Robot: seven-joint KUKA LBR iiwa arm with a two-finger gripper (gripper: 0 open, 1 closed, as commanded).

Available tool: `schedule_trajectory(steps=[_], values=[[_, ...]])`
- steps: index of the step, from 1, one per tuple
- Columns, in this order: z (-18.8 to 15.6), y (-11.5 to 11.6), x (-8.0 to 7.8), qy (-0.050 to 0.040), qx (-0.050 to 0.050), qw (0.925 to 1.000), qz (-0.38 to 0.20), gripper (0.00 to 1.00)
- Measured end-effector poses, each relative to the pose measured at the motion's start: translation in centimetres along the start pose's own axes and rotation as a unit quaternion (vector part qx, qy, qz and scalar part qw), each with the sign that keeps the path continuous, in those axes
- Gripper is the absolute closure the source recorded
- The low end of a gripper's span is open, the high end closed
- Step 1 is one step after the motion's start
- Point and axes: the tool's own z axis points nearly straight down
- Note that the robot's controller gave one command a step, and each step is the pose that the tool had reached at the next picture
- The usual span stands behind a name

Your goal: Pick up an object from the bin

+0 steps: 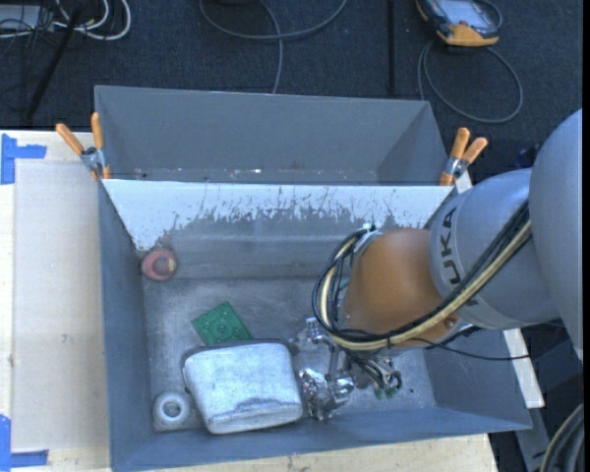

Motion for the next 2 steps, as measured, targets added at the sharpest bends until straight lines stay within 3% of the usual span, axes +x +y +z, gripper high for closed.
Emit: schedule_trajectory(steps=[1,2], values=[[0.1,0.1,0.7,0.0143,-0.001,0.9999,0.0,1.0],[-8.2,-0.8,0.4,0.0088,-0.001,1.0,0.002,1.0]])
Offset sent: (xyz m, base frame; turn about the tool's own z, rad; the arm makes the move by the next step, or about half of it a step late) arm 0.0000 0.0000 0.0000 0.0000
